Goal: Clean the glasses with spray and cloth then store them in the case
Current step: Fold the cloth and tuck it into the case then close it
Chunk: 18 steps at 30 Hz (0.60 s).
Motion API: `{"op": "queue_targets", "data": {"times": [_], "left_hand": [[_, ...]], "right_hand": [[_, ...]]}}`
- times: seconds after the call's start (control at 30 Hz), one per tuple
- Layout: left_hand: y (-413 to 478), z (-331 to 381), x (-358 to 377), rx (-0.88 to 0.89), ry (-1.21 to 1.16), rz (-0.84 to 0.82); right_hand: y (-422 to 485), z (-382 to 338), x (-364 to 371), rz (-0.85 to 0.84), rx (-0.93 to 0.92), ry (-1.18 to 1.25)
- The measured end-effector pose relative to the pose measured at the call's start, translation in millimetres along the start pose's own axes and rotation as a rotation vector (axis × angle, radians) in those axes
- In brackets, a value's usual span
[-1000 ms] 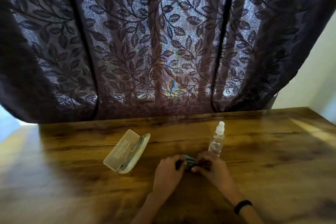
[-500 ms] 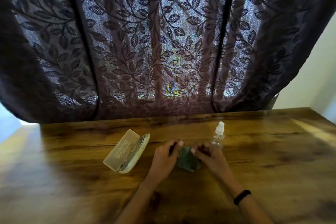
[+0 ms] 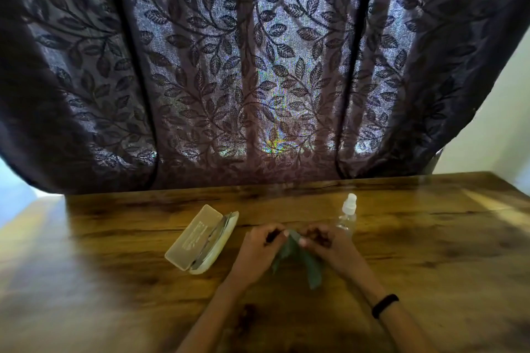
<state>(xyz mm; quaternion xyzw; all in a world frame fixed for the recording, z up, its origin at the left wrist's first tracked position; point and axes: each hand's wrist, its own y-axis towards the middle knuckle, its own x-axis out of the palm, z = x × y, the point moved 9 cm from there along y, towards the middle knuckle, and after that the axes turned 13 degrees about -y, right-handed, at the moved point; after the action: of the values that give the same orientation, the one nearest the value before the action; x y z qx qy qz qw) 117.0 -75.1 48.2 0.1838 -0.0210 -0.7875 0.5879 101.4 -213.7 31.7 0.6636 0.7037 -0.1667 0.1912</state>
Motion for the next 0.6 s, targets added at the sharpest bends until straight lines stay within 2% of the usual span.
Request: {"op": "queue_targets", "data": {"times": [0.1, 0.17, 0.23, 0.37, 0.47, 0.6], "left_hand": [[-1.8, -11.3, -5.2, -0.075, -0.057, 0.038], [-1.6, -20.2, -8.6, -0.116, -0.071, 0.051], [-1.7, -28.8, -10.9, -0.180, -0.090, 0.048], [-6.9, -47.0, -3.7, -0.338, -0.320, -0.016], [-9.3, -58.7, -3.8, -0.401, -0.183, -0.073], [-8.7, -58.6, -21.6, -0.332, 0.001, 0.068]], "right_hand": [[-5.1, 12.6, 14.0, -0.152, 0.040, -0.247], [-7.2, 22.4, 14.8, -0.156, 0.071, -0.269], [-8.4, 26.7, 13.3, -0.132, 0.096, -0.115], [-5.1, 31.5, 10.3, -0.059, 0.158, 0.239], [-1.8, 34.8, 9.5, -0.019, 0.185, 0.293], [2.9, 36.0, 3.6, 0.052, 0.176, 0.113]]}}
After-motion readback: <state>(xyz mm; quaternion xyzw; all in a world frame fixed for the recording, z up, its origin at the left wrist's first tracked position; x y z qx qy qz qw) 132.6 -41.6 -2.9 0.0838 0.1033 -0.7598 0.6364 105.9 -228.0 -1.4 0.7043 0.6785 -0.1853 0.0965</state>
